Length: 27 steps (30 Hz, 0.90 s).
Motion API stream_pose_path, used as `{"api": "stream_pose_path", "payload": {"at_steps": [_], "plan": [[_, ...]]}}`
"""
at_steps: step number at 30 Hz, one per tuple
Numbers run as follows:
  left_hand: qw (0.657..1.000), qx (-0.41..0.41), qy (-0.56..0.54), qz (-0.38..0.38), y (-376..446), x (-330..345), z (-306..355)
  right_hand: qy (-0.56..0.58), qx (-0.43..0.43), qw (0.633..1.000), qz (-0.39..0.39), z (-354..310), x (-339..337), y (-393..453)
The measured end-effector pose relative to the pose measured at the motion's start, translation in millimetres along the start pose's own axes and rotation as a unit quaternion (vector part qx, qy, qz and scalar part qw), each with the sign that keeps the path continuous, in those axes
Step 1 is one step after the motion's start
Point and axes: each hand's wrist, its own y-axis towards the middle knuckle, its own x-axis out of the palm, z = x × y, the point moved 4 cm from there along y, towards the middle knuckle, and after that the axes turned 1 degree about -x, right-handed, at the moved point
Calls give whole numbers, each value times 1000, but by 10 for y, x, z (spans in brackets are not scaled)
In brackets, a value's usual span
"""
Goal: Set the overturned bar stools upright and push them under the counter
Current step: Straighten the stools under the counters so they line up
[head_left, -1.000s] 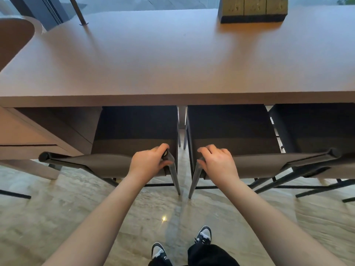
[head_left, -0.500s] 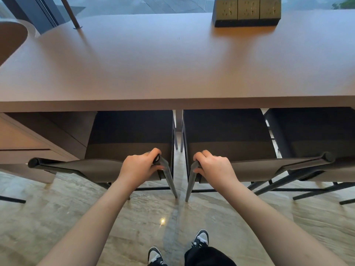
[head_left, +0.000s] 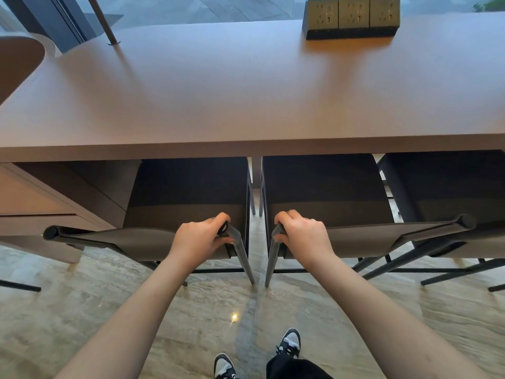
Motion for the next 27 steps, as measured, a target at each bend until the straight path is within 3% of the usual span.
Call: {"api": "stream_pose_path", "payload": {"at_steps": [23,27], "plan": [[1000,-13,12,-16,-8,26,-15,0,15,1000,9,-15,25,-14],[999,-26,5,-47,4,43,-9,-7,17,1000,5,-36,21,-9]]}}
